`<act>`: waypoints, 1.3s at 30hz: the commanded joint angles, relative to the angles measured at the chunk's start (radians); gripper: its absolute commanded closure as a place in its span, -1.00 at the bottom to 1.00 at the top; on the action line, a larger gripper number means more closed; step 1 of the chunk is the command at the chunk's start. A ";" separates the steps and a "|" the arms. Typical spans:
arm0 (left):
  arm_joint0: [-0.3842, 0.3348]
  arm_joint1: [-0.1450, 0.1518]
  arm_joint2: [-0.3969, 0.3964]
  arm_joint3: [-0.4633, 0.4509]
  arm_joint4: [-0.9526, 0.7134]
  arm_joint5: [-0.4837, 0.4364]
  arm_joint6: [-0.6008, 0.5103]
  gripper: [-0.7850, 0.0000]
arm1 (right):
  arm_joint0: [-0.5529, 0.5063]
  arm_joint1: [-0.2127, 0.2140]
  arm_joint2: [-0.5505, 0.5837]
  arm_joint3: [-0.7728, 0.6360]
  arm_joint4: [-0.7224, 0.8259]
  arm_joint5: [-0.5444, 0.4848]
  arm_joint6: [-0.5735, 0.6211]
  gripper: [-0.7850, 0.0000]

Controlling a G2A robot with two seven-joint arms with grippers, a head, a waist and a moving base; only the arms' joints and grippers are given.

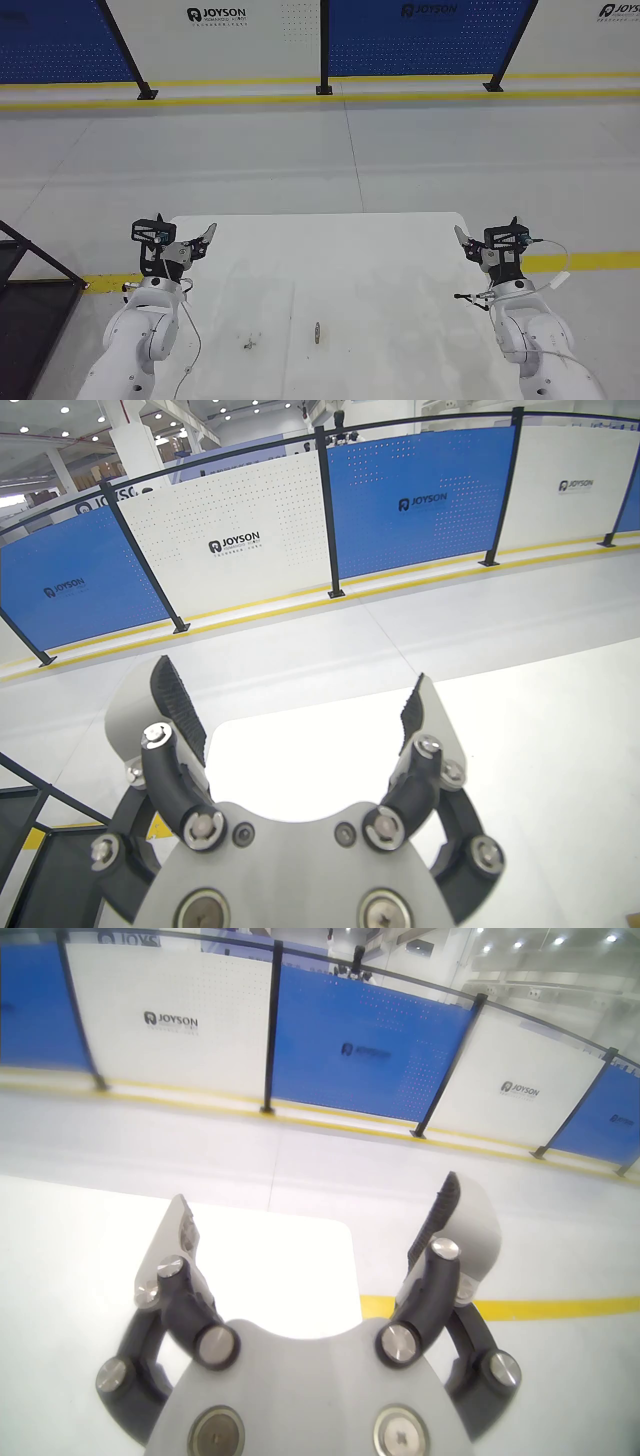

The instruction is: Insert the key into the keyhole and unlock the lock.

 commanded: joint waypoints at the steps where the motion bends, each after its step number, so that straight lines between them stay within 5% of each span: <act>1: 0.000 0.000 0.000 0.000 0.000 0.000 0.000 -1.00 | 0.000 0.000 0.000 0.000 0.000 0.000 0.000 -1.00; 11: 0.004 0.000 -0.004 -0.018 0.002 -0.010 0.001 -1.00 | 0.000 0.000 0.000 0.000 0.000 0.000 0.000 -1.00; 14: 0.066 0.006 -0.005 -0.088 0.079 -0.073 0.002 -1.00 | 0.000 0.000 0.000 0.000 0.000 0.000 0.000 -1.00; 18: 0.241 0.015 -0.024 -0.216 0.182 -0.175 0.052 -1.00 | 0.000 0.000 0.000 0.000 0.000 0.000 0.000 -1.00; 25: 0.620 0.018 -0.037 -0.387 0.314 -0.212 0.122 -1.00 | 0.000 0.000 0.000 0.000 0.000 0.000 0.000 -1.00; 30: 0.620 0.014 0.059 -0.319 0.322 -0.249 0.024 -1.00 | 0.000 0.000 0.000 0.000 0.000 0.000 0.000 -1.00; 39: 0.591 0.001 0.156 -0.248 0.294 -0.114 -0.156 -1.00 | 0.000 0.000 0.000 0.000 0.000 0.000 0.000 -1.00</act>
